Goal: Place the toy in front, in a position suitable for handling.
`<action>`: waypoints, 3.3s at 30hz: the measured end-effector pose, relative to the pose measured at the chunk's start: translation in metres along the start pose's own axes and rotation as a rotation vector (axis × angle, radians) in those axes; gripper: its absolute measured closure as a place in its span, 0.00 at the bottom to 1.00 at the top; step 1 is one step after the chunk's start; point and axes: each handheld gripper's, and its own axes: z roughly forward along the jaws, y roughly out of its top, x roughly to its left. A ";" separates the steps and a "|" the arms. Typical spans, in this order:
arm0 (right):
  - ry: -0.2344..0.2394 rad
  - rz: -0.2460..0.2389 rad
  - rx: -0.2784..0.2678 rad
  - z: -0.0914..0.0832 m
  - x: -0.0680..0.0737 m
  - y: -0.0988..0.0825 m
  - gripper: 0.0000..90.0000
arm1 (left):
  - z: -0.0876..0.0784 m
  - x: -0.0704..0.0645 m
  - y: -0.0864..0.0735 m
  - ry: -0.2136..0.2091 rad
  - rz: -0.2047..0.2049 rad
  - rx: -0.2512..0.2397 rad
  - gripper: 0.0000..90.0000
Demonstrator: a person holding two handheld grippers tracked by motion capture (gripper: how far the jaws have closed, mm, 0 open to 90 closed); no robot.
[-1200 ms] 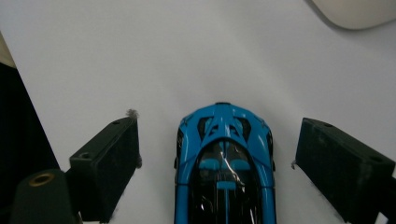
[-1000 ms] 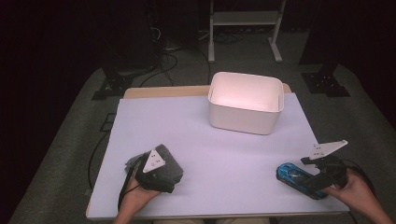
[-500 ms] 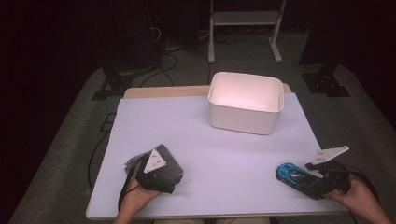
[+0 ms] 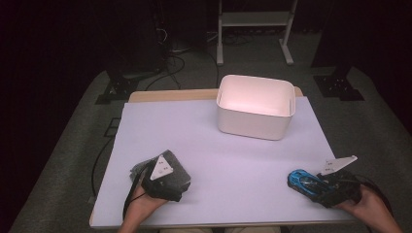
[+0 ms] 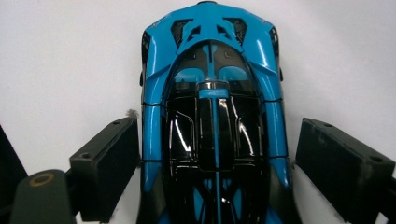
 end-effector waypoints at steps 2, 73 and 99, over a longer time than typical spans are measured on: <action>-0.005 -0.007 0.002 0.001 0.000 0.000 0.14 | 0.000 0.000 0.000 0.000 0.000 0.000 0.03; 0.022 -0.022 -0.118 -0.029 0.006 0.014 0.28 | -0.001 0.002 -0.001 0.006 -0.001 0.001 0.03; 0.243 -0.357 -0.173 0.001 0.073 0.170 0.30 | -0.007 0.010 -0.004 0.018 -0.013 -0.007 0.03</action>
